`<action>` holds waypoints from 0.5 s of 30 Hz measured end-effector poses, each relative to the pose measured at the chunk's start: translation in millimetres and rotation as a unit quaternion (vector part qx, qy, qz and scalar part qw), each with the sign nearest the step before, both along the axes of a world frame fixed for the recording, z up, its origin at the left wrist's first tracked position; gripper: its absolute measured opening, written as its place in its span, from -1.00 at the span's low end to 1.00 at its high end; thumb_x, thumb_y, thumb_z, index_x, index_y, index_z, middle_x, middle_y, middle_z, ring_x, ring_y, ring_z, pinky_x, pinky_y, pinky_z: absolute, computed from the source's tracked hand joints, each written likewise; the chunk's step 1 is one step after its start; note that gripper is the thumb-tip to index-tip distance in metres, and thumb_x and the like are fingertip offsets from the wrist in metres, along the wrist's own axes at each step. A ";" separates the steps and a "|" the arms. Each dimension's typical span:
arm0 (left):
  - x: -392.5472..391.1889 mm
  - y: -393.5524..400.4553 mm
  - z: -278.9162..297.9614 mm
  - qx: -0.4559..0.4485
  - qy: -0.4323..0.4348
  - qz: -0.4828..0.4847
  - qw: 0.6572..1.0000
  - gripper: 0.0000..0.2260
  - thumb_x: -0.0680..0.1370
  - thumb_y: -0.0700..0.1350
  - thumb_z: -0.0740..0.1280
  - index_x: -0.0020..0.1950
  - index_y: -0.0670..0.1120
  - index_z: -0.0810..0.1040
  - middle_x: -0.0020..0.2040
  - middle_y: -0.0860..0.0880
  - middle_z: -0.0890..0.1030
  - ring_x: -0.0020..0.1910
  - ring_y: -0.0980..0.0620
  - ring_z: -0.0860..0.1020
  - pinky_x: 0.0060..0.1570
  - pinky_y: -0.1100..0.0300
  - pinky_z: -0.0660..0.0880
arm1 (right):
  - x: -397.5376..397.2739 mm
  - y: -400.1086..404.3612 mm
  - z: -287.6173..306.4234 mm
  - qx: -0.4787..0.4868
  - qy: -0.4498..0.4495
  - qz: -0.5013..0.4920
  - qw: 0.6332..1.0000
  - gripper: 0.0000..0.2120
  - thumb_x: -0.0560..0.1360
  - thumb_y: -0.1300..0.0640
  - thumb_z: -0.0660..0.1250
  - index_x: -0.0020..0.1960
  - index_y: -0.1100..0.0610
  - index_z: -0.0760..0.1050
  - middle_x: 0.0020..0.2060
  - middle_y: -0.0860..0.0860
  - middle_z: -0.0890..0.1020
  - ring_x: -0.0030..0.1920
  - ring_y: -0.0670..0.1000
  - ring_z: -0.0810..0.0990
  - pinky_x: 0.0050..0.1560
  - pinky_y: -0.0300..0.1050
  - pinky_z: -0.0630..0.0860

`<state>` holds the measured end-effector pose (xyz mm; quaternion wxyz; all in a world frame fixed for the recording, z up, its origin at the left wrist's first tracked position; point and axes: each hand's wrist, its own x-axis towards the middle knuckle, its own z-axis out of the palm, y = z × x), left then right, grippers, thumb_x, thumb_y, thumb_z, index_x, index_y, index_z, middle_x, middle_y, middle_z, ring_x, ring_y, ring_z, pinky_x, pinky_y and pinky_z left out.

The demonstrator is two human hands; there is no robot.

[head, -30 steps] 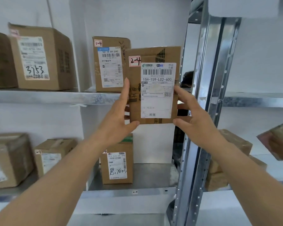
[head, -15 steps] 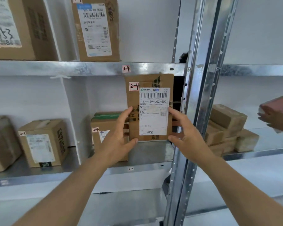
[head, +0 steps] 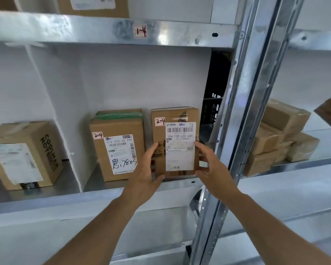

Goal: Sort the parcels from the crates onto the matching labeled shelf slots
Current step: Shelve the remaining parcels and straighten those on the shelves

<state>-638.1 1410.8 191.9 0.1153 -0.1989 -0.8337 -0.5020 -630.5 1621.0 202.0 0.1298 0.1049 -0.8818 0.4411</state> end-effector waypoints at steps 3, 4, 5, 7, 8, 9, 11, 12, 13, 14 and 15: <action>-14.2 3.8 -17.2 -0.015 -0.001 0.009 1.000 -0.17 0.46 -0.32 0.41 0.30 0.43 0.01 0.41 0.14 0.27 0.36 0.14 0.34 0.33 0.02 0.41 | -12.3 -0.6 -17.3 0.008 -0.003 -0.013 1.000 -0.30 0.51 0.36 0.30 0.37 -0.25 0.09 0.38 -0.07 0.36 0.38 0.03 0.38 0.23 0.02 0.50; -18.8 4.6 -23.4 -0.032 0.004 0.014 0.999 -0.16 0.47 -0.31 0.40 0.32 0.41 -0.02 0.44 0.10 0.27 0.38 0.10 0.34 0.33 0.03 0.40 | -15.9 -1.2 -22.5 0.011 -0.003 -0.018 1.000 -0.31 0.52 0.35 0.29 0.39 -0.23 0.10 0.38 -0.07 0.36 0.38 0.02 0.38 0.24 0.00 0.49; -23.5 5.2 -29.3 -0.052 0.007 0.021 0.998 -0.15 0.47 -0.31 0.40 0.36 0.38 -0.05 0.46 0.07 0.27 0.39 0.07 0.33 0.34 0.02 0.39 | -19.4 -1.7 -27.5 0.011 -0.003 -0.023 1.000 -0.32 0.52 0.36 0.29 0.41 -0.19 0.11 0.39 -0.07 0.36 0.37 0.02 0.38 0.24 -0.02 0.48; -32.6 6.9 -39.5 -0.075 0.011 0.035 0.997 -0.17 0.47 -0.30 0.40 0.47 0.24 -0.02 0.47 0.03 0.27 0.41 0.04 0.32 0.33 -0.01 0.40 | -26.1 -2.7 -35.8 -0.003 0.001 -0.031 1.000 -0.33 0.52 0.38 0.27 0.44 -0.13 0.14 0.39 -0.07 0.35 0.37 0.01 0.38 0.24 -0.01 0.49; -36.5 8.4 -44.1 -0.079 0.015 0.045 0.996 -0.17 0.47 -0.31 0.40 0.51 0.18 -0.02 0.46 0.01 0.27 0.41 0.03 0.32 0.33 -0.02 0.40 | -29.6 -3.4 -40.1 -0.008 0.007 -0.035 0.999 -0.33 0.52 0.39 0.27 0.44 -0.12 0.14 0.39 -0.06 0.35 0.36 0.00 0.38 0.24 0.00 0.50; -38.6 10.8 -47.8 -0.085 0.022 0.057 0.995 -0.18 0.47 -0.31 0.39 0.52 0.15 -0.02 0.45 -0.01 0.29 0.40 0.02 0.33 0.36 0.00 0.37 | -33.0 -4.1 -44.5 -0.012 0.016 -0.039 0.999 -0.34 0.51 0.39 0.27 0.44 -0.12 0.15 0.38 -0.06 0.35 0.36 -0.01 0.39 0.23 0.00 0.51; -39.6 17.0 -53.6 -0.101 0.048 0.093 0.989 -0.20 0.48 -0.31 0.37 0.49 0.17 -0.03 0.43 -0.06 0.31 0.37 0.01 0.35 0.33 0.22 0.28 | -39.4 -5.5 -51.8 -0.018 0.027 -0.055 0.998 -0.34 0.51 0.39 0.26 0.43 -0.13 0.16 0.37 -0.06 0.37 0.34 0.00 0.41 0.21 0.03 0.53; -39.7 20.3 -56.1 -0.106 0.060 0.109 0.987 -0.20 0.49 -0.31 0.36 0.46 0.19 -0.06 0.42 -0.07 0.32 0.36 0.00 0.36 0.25 0.31 0.26 | -42.8 -6.2 -54.5 -0.020 0.031 -0.064 0.997 -0.35 0.51 0.39 0.26 0.42 -0.11 0.17 0.36 -0.05 0.38 0.34 0.01 0.42 0.20 0.05 0.53; -40.3 23.7 -58.3 -0.108 0.070 0.120 0.984 -0.20 0.50 -0.31 0.36 0.44 0.21 -0.08 0.40 -0.09 0.33 0.35 -0.01 0.37 0.18 0.35 0.26 | -46.1 -6.7 -56.5 -0.021 0.037 -0.070 0.997 -0.36 0.51 0.39 0.26 0.42 -0.10 0.18 0.35 -0.04 0.39 0.34 0.02 0.43 0.20 0.06 0.53; -41.5 26.9 -60.9 -0.109 0.077 0.130 0.983 -0.20 0.50 -0.31 0.35 0.44 0.23 -0.09 0.40 -0.09 0.33 0.34 -0.02 0.38 0.14 0.37 0.26 | -49.0 -7.3 -58.1 -0.019 0.041 -0.076 0.996 -0.38 0.51 0.39 0.26 0.42 -0.08 0.18 0.35 -0.04 0.39 0.34 0.02 0.43 0.21 0.07 0.52; -43.6 29.5 -63.6 -0.110 0.078 0.137 0.981 -0.20 0.51 -0.31 0.34 0.44 0.22 -0.09 0.39 -0.09 0.33 0.33 -0.02 0.39 0.12 0.38 0.27 | -51.6 -8.0 -59.7 -0.015 0.043 -0.081 0.996 -0.39 0.51 0.39 0.26 0.42 -0.07 0.18 0.35 -0.03 0.40 0.34 0.02 0.43 0.23 0.06 0.51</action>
